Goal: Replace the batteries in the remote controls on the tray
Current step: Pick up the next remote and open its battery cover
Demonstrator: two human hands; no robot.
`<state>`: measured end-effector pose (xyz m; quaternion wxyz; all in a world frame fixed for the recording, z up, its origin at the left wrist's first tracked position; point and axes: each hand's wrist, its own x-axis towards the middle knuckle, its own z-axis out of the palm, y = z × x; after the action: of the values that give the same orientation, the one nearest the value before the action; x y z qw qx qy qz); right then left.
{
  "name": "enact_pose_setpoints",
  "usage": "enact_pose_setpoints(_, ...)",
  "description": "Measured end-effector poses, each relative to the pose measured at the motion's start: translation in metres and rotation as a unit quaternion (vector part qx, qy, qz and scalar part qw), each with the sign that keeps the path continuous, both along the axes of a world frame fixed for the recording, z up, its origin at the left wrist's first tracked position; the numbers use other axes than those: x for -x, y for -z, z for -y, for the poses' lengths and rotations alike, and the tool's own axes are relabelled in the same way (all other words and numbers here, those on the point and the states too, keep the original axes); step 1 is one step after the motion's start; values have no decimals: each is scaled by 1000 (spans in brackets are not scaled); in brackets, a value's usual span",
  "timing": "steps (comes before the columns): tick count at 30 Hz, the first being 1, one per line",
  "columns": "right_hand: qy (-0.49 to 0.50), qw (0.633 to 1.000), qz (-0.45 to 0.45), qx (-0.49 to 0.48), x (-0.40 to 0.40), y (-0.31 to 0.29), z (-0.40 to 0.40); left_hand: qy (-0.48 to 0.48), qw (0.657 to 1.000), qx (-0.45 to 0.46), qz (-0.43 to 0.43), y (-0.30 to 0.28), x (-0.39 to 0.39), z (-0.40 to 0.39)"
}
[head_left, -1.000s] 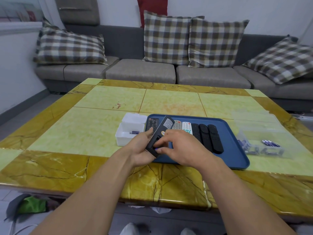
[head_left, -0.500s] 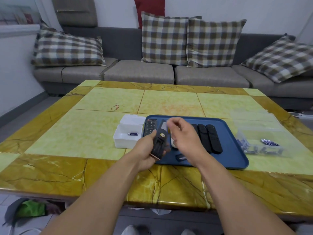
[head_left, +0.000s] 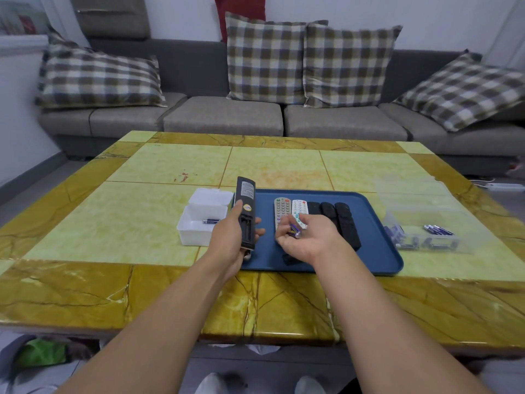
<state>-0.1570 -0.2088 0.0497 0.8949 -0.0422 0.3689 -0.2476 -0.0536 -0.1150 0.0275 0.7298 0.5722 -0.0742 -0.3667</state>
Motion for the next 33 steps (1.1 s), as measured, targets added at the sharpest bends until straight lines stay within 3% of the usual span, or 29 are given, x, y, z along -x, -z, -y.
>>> enact_pose_setpoints(9, -3, 999, -7, 37, -3, -12, -11, -112, 991, 68, -15, -14, -5, -6)
enact_pose_setpoints(12, 5, 998, 18, 64, -3, -18, -17, -134, 988, 76, 9, -20, -9, -10)
enact_pose_setpoints(20, -110, 981, 131, 91, -12, -27, -27, -289, 955, 51, 29, -13, -55, -33)
enact_pose_setpoints(21, -123, 979, 122, 108, -15, -28, -30, -301, 952, 44, 24, -11, -61, -37)
enact_pose_setpoints(23, -150, 965, 22, 215, -21, -26, -34, -317, 948, 33, 16, -4, -70, -45)
enact_pose_setpoints(24, -166, 942, -47, 287, -25, -22, -36, -322, 946, 29, 14, -1, -73, -48)
enact_pose_setpoints(27, -253, 825, -210, 459, -36, -12, -41, -331, 943, 19, 1, 4, -79, -53)
enact_pose_setpoints(33, -356, 623, -321, 618, -76, -29, -34, -345, 937, 33, -36, 4, -85, -59)
